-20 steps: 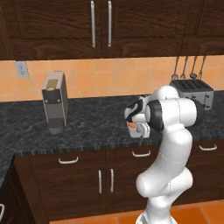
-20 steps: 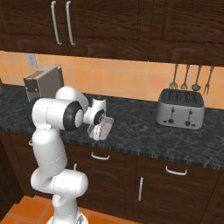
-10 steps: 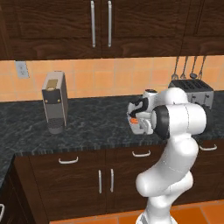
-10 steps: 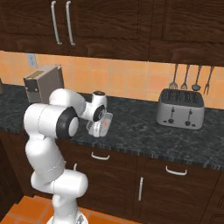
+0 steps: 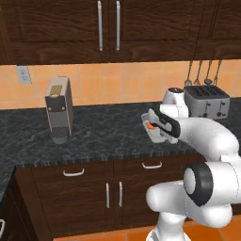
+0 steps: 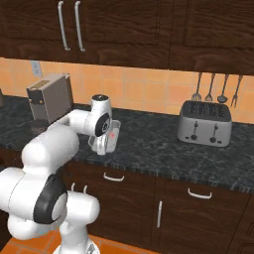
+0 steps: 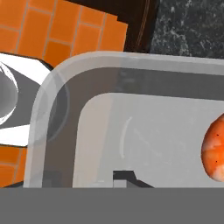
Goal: Take the meat container that has the shrimp and place it on the second highest rack of the freezer. Then take the vegetable container that has the tomato and mushroom and place it on the highest rack of the freezer.
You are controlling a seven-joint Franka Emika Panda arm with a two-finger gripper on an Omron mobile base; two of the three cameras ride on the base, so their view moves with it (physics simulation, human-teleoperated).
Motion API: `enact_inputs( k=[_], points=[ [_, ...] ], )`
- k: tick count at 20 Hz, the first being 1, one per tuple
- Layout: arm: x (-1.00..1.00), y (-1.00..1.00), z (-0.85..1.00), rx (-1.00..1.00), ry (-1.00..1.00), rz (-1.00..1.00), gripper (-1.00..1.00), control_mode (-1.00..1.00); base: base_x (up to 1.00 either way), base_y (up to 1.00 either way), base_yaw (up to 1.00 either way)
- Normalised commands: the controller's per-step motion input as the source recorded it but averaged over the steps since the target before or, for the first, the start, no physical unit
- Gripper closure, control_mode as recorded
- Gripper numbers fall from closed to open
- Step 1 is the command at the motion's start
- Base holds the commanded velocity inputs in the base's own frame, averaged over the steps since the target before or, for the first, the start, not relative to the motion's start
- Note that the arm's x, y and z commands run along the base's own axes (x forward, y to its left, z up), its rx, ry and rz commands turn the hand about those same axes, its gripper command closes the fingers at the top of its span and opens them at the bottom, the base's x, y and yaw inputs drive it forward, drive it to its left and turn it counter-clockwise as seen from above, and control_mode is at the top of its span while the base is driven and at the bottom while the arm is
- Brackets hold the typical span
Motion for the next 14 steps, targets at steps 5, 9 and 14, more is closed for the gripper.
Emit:
enact_inputs(
  k=[5,9,14],
  points=[
    [-0.97,0.01,0.92,0.0,0.0,0.0,1.0,-1.0,0.0,0.0,0.0],
    [-0.91,0.08,0.23,0.0,-0.04,-0.04,1.0,-1.0,0.0,0.0,0.0],
    [-0.95,0.0,0.15,0.01,-0.09,-0.07,1.0,-1.0,0.0,0.0,0.0]
  ],
)
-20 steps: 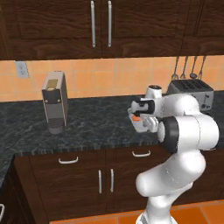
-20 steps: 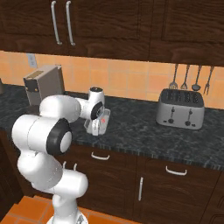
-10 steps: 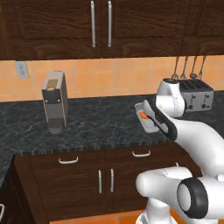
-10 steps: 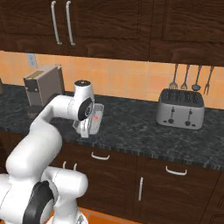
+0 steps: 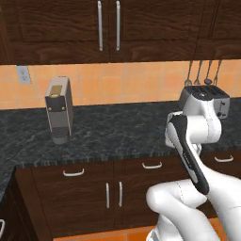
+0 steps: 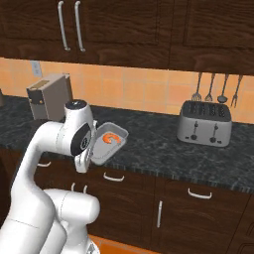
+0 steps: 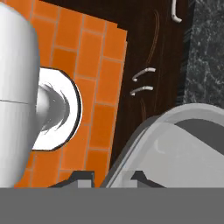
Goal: Take the meat container that has the shrimp and place it on the second highest rack of the freezer. Then take the vegetable container that has the tomato and mushroom and place it on the highest rack of the freezer.
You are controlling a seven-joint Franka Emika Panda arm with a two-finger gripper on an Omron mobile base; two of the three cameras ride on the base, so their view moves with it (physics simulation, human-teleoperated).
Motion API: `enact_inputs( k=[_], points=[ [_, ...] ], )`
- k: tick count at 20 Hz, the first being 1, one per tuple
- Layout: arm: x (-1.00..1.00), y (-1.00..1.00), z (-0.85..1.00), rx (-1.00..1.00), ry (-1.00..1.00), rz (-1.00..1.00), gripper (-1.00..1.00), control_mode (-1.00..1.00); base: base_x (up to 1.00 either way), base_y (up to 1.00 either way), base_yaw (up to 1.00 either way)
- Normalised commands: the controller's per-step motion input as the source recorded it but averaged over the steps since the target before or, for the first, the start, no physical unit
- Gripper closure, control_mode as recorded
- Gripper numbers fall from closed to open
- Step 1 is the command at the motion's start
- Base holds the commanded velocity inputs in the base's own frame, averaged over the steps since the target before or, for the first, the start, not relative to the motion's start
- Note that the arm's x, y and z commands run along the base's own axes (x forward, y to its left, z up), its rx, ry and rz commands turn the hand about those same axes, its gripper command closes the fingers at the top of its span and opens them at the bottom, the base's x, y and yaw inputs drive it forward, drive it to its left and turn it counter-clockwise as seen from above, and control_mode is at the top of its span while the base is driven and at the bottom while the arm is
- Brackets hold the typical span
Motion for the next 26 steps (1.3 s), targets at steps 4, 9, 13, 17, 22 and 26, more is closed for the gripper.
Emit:
enact_inputs(
  k=[4,9,13,17,22,26],
  points=[
    [-0.7,0.01,0.4,0.0,-0.01,-0.03,1.0,-1.0,0.0,0.0,0.0],
    [0.0,0.0,0.0,0.0,0.0,0.0,1.0,1.0,-0.95,-0.05,-0.02],
    [0.0,0.0,0.0,0.0,0.0,0.0,1.0,1.0,-0.91,-0.12,-0.58],
    [0.0,0.0,0.0,0.0,0.0,0.0,1.0,1.0,-0.32,-0.02,-0.83],
    [0.0,0.0,0.0,0.0,0.0,0.0,1.0,1.0,0.0,-0.24,-0.83],
    [0.0,0.0,0.0,0.0,0.0,0.0,1.0,1.0,0.0,-0.26,-0.83]
  ],
)
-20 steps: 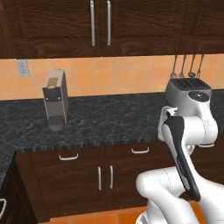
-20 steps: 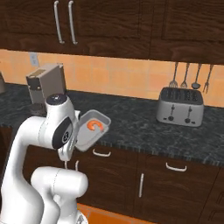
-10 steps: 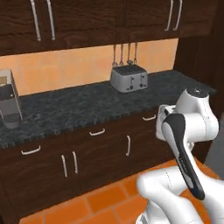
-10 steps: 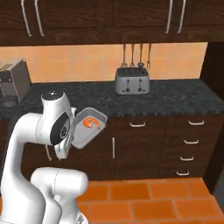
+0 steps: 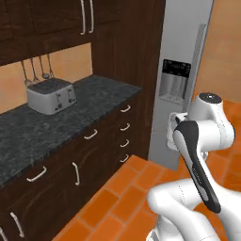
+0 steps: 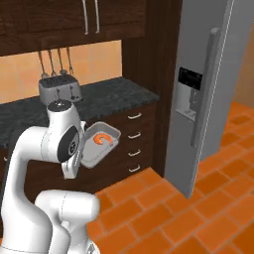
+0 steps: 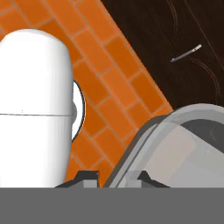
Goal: Take the meat container that has the shrimp and place it on the second highest rack of the freezer. Then take the vegetable container that has the tomato and mushroom and place it on the highest rack of the freezer.
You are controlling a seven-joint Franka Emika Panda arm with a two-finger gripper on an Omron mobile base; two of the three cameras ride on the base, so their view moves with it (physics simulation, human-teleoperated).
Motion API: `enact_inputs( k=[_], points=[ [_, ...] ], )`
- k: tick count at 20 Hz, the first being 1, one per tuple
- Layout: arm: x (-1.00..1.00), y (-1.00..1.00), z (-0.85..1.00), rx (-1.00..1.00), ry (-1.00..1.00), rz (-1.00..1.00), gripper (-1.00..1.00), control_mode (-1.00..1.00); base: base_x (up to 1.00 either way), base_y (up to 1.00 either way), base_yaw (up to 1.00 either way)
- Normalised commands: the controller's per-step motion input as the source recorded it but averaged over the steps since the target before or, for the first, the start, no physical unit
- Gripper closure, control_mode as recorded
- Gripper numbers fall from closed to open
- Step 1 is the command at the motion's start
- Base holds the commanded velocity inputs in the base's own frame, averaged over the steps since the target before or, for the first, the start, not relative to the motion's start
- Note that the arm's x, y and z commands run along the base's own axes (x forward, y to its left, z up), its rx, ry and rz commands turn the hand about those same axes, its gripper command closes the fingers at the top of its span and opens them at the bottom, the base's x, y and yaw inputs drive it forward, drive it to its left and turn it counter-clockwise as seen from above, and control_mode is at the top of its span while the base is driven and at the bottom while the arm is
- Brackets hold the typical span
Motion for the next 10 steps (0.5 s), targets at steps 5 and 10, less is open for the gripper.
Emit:
enact_inputs(
  k=[5,10],
  points=[
    [0.0,0.0,0.0,0.0,0.0,0.0,1.0,1.0,0.0,-0.36,-0.81],
    [0.0,0.0,0.0,0.0,0.0,0.0,1.0,1.0,0.12,-0.61,-0.74]
  ],
)
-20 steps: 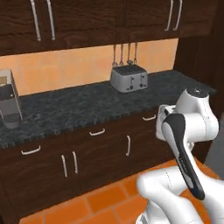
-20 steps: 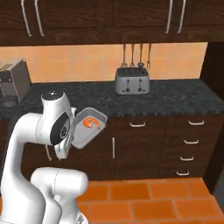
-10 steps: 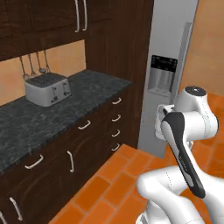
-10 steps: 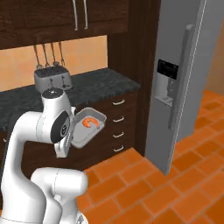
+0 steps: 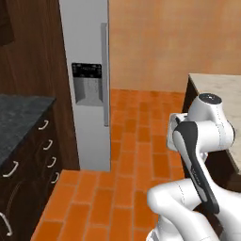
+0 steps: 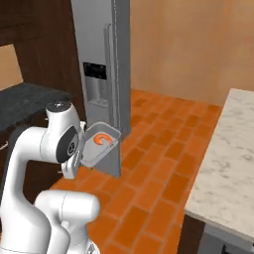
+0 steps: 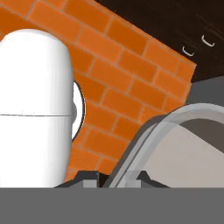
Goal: Take the meat container that has the shrimp and place it on the second highest rack of the freezer. Then take the vegetable container that has the tomato and mushroom and place it on the highest rack of the freezer.
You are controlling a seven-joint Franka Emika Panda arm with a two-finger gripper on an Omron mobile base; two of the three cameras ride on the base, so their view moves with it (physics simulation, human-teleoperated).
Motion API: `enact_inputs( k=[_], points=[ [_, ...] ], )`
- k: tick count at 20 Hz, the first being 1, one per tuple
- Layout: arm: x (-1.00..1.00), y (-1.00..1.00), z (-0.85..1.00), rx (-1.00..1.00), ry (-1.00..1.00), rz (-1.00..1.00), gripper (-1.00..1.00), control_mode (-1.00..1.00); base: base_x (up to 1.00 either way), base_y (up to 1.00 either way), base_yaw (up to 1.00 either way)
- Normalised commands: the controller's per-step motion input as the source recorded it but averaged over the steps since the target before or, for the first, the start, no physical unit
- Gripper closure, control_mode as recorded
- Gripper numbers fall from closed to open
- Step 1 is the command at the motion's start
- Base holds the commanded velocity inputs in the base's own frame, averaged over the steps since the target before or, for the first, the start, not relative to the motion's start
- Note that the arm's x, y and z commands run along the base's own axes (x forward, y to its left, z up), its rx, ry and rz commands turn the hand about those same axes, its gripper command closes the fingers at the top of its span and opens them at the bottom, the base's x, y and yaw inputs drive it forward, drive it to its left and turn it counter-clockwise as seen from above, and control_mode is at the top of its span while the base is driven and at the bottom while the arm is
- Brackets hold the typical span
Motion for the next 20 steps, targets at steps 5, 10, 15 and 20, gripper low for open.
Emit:
enact_inputs(
  k=[5,10,15,20],
  points=[
    [0.0,0.0,0.0,0.0,0.0,0.0,1.0,1.0,0.52,-0.51,-0.64],
    [0.0,0.0,0.0,0.0,0.0,0.0,1.0,1.0,0.95,-0.09,-0.4],
    [0.0,0.0,0.0,0.0,0.0,0.0,1.0,1.0,1.0,0.14,-0.06],
    [0.0,0.0,0.0,0.0,0.0,0.0,1.0,1.0,1.0,0.0,0.0]
  ],
)
